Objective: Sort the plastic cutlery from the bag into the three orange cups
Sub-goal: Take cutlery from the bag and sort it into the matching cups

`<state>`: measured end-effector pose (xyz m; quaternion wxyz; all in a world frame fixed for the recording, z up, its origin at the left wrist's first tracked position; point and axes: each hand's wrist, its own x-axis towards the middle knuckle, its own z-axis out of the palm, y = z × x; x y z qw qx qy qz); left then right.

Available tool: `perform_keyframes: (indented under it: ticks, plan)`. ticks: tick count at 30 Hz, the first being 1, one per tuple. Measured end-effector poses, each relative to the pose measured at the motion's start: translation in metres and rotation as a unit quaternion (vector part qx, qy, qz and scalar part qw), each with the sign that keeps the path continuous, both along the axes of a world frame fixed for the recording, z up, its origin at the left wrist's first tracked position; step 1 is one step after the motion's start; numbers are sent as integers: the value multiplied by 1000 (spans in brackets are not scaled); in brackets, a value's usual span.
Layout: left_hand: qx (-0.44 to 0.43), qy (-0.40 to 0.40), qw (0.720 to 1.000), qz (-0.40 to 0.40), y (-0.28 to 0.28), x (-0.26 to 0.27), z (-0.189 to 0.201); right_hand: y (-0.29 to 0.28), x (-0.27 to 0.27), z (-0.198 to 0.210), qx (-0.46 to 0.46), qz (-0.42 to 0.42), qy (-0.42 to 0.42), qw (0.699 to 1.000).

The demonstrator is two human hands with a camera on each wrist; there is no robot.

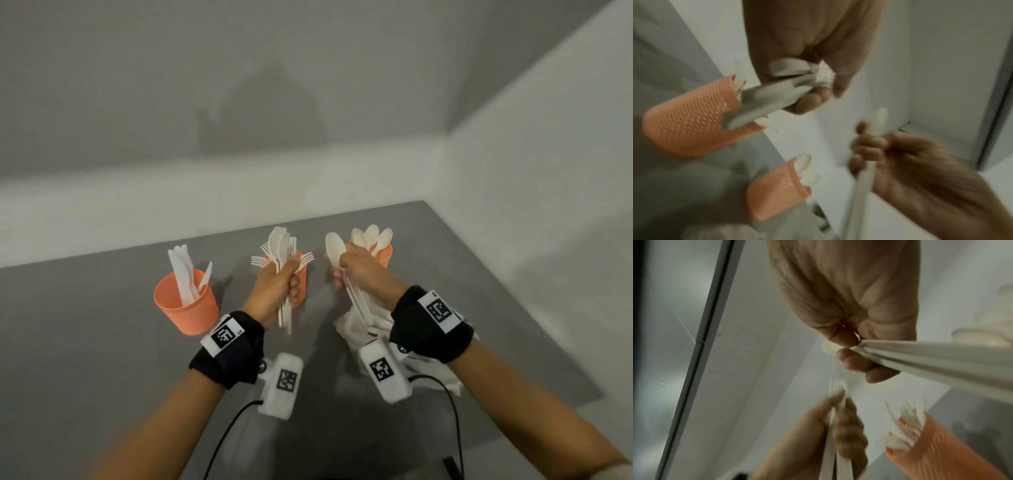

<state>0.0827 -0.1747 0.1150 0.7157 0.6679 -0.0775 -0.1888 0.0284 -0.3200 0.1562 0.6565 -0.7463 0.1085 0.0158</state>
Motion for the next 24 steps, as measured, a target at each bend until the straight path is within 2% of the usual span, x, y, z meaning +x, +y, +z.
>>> perform_keyframes:
  ticks: [4,7,10,15,20,24]
  plan:
    - [46,-20,997,67,5,39,-6,-42,16,27,63,-63,-68,994]
    - [24,-67,989,129,3,64,9,-69,31,38,67,-131,-134,980]
    - [-5,-127,979,162,-6,79,22,-86,44,32,38,-163,-173,971]
    - [44,-218,953,204,-18,85,-6,-99,58,-2,12,-183,-154,971]
    - [180,-226,937,197,-17,75,-45,-105,71,-38,4,-206,-113,972]
    - [305,-277,896,163,-17,78,-64,-106,79,-59,-35,-223,-65,972]
